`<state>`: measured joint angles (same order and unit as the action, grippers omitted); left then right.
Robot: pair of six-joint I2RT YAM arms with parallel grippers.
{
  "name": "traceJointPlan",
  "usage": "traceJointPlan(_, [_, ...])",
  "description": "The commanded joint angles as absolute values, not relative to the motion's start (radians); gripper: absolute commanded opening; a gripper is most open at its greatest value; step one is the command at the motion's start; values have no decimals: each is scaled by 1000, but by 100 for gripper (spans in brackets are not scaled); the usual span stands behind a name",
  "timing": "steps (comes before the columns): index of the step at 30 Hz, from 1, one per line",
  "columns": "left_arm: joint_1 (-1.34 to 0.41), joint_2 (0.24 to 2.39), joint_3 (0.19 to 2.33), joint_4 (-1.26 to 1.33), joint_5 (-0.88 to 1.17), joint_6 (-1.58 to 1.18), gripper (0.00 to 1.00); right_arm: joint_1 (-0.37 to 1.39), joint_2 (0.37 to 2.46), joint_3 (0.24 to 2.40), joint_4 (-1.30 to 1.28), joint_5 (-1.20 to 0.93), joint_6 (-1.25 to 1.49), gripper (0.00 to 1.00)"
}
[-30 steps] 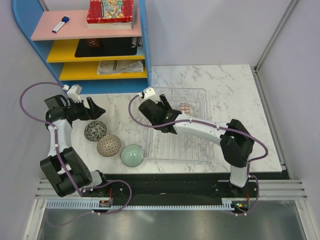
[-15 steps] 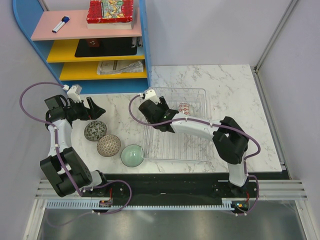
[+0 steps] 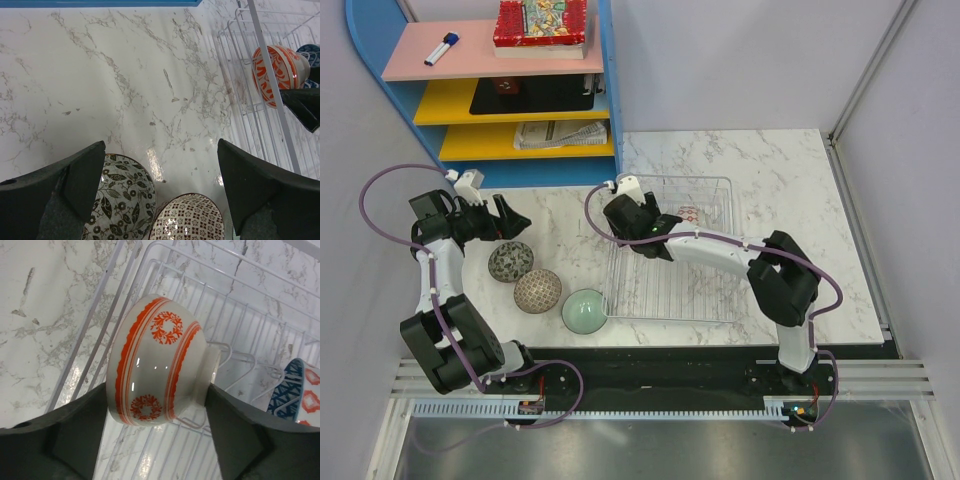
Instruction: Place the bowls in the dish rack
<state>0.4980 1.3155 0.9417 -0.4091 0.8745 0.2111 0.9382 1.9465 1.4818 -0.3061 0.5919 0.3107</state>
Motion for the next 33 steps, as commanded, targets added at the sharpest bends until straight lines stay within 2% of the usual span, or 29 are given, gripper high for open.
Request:
traceJointPlan(1, [505,1298,933,-379,911,252,100,937,1918,1486,-287,508,318,94])
traceJointPlan(2, [505,1298,933,-380,914,253,100,937,1908,1488,-288,502,301,97])
traceJointPlan(22, [505,1328,934,-411,919,299,100,931,1683,1575,-339,514,-26,97])
traceJointPlan(26, [503,1347,939,-452,902,362,100,849,1605,1523,-342,499,-89,98])
traceJointPlan(33, [503,1391,951,-453,746,399,100,640,1514,1416,-383,465,-150,97])
